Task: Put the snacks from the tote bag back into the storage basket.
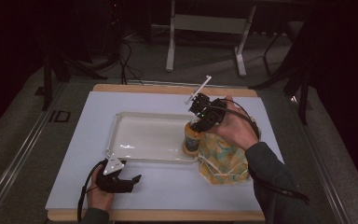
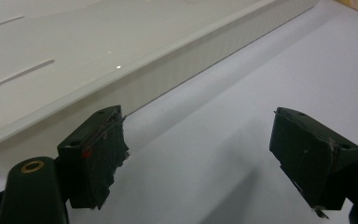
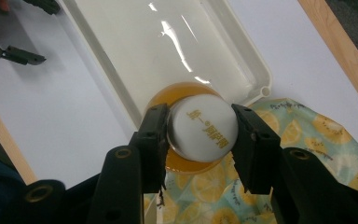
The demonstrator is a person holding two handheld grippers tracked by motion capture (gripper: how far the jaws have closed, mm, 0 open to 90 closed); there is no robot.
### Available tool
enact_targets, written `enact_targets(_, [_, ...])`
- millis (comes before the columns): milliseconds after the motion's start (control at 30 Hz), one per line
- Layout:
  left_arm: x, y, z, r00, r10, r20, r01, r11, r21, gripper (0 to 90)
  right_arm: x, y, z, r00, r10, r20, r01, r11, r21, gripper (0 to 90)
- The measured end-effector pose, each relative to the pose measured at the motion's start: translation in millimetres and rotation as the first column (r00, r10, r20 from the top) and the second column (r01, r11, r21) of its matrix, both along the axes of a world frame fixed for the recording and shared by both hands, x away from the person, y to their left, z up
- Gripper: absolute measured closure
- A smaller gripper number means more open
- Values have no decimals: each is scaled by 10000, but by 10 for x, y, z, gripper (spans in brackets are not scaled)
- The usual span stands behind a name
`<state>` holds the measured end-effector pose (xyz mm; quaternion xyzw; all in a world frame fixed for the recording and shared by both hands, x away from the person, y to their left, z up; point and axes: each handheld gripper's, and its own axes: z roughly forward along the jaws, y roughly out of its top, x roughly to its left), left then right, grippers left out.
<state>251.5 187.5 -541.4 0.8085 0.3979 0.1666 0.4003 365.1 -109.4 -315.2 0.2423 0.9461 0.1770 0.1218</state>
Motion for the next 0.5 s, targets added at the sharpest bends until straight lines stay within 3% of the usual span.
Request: enact_targets(500, [3, 1, -1, 10000, 31, -19, -31, 10000, -12, 182, 33, 6, -121, 10000, 58, -50, -57, 9999, 152, 586])
